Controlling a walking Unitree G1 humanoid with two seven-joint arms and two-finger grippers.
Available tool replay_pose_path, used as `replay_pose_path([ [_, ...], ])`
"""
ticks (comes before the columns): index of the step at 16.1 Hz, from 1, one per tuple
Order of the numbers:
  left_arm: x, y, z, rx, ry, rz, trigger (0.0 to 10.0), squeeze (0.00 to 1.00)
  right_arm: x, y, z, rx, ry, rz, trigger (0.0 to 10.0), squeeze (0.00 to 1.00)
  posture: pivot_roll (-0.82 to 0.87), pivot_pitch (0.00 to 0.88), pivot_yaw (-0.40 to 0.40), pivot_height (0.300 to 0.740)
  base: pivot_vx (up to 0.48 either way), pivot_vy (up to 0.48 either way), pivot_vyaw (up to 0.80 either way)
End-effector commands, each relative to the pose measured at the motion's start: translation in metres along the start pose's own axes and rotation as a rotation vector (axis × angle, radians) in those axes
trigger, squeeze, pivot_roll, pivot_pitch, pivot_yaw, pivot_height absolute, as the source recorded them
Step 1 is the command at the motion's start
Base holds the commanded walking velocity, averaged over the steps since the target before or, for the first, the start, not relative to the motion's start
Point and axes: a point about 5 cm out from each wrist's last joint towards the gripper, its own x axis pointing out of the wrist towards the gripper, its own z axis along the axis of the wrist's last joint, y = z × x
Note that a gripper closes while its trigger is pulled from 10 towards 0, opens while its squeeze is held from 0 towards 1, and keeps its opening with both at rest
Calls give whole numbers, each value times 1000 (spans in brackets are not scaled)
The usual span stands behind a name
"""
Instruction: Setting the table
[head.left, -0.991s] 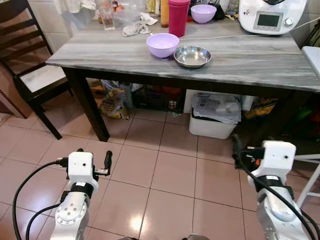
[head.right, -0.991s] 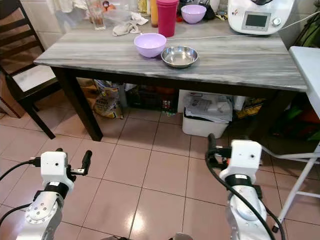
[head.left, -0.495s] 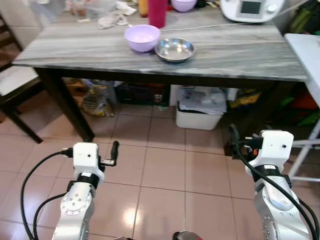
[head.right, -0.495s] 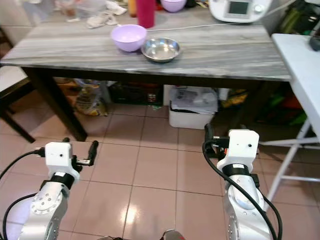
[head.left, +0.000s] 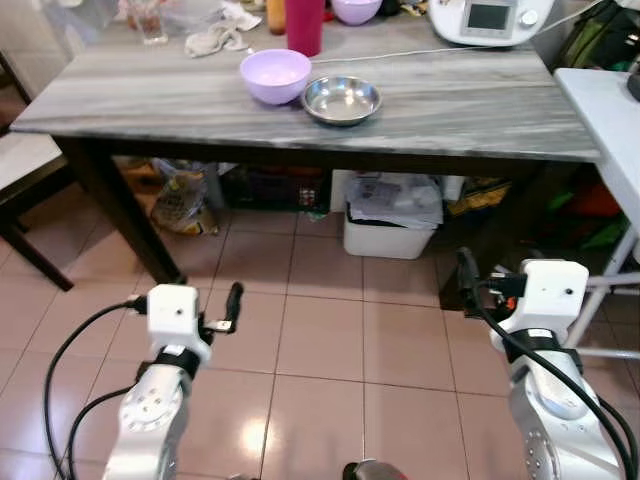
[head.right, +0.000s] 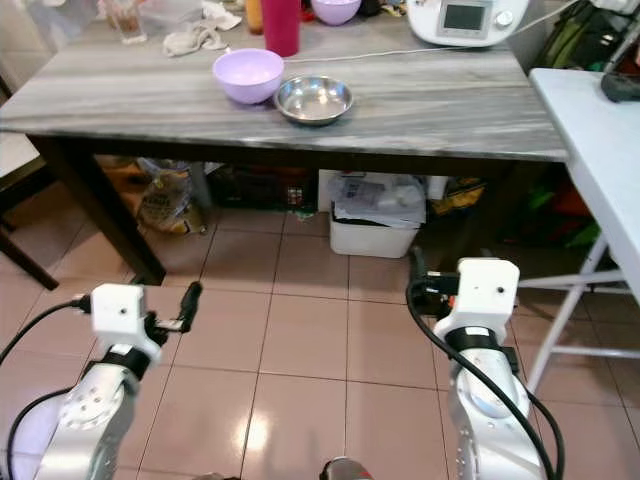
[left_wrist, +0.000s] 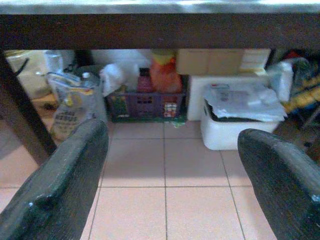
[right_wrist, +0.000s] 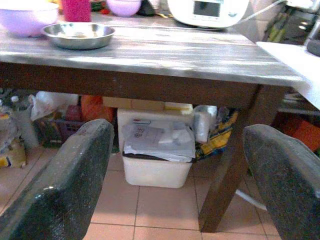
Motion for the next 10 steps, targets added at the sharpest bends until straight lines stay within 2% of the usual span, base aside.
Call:
replay_pose_path([
  [1, 1, -5, 3, -9, -8, -23, 10000, 0, -1, -5, -1, -7, 13, -12, 10000, 0, -235, 165, 8, 740, 0, -319, -800],
  [7, 1, -6, 3, -16, -6, -42, 10000, 0, -1, -3, -2, -1, 16, -7, 10000, 0, -235, 164, 8, 740, 0, -308, -680],
  [8, 1, -6, 3, -17, -6, -41, 10000, 0, 0, -4, -1, -1, 16, -7, 10000, 0, -235, 164, 8, 740, 0, -300, -481],
  [10, 2, -7, 3, -16, -7, -41, 10000, 0, 2, -3, -1, 1, 14, -2, 10000, 0, -229, 160, 4, 740, 0, -300, 0],
])
